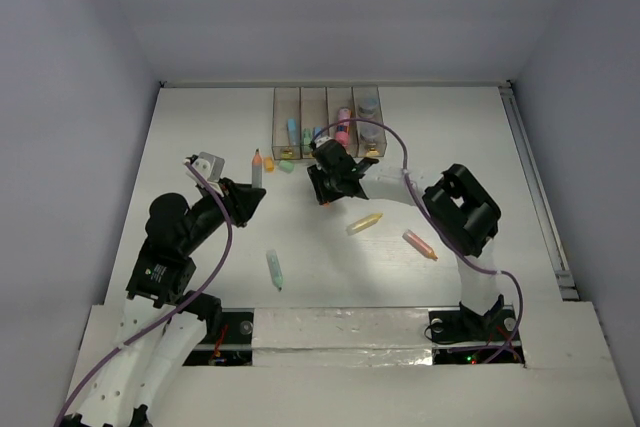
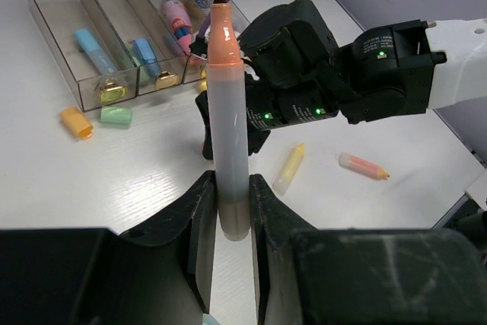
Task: Sort the stationery into containers
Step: Close the pen cap on the pen.
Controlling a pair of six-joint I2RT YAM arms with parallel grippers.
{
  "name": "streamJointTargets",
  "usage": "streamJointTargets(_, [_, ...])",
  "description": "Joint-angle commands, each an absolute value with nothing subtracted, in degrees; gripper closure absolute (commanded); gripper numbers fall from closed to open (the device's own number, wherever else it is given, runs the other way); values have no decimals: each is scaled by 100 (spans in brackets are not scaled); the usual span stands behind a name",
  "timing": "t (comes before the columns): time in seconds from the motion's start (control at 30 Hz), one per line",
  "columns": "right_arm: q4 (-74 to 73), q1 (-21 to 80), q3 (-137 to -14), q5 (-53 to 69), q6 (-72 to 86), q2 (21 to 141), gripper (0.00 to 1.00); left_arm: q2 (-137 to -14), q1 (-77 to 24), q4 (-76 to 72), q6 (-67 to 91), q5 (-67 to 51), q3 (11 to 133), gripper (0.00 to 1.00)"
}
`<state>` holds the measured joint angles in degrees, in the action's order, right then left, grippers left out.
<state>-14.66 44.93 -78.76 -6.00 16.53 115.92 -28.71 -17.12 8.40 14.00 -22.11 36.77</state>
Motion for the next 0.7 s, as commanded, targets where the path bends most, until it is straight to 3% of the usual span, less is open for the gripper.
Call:
streamJointTargets(0.0, [-2021,4605,-8068,-1142,1617,11821,56,-2856,-1661,501,1389,-2303,3850,100])
streamJointTargets(0.33, [-2031,4658,-8121,-1406,1766,11734,90,-2918,-1661,492,1406,-2294,3858,100])
streamJointTargets(0.67, [927,4658,-7243,-906,2757,9241,95,-3111,-1661,518,1398,-2268,3841,100])
